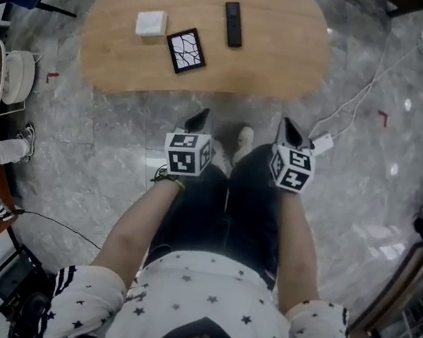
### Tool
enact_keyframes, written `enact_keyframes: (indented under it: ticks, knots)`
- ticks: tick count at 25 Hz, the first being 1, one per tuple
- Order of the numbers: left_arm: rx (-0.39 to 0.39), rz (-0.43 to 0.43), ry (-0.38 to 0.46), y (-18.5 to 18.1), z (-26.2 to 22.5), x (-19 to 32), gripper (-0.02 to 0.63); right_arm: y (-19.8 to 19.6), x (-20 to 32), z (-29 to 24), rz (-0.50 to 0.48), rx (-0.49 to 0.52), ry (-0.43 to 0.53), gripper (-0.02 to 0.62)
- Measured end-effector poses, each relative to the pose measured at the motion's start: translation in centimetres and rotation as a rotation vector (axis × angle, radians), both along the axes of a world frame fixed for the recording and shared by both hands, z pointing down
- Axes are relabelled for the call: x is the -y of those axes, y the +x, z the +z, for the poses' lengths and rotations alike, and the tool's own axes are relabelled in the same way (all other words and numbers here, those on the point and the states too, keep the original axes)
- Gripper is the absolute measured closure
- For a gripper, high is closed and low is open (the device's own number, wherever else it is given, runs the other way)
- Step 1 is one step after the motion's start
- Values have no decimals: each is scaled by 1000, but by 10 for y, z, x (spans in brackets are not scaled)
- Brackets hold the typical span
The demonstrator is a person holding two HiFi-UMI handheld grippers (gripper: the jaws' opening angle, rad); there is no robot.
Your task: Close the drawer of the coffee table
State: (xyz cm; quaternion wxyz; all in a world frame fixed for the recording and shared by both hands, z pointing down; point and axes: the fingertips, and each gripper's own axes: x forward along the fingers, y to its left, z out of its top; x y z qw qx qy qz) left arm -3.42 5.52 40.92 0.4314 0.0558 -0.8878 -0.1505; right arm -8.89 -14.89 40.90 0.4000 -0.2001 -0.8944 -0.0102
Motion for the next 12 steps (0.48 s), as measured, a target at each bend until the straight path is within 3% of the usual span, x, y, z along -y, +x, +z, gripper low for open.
enact_keyframes:
  ticks: [12]
  knots:
    - [20, 6, 84, 14, -81, 1, 598, 23, -25, -87, -40, 53, -75, 588]
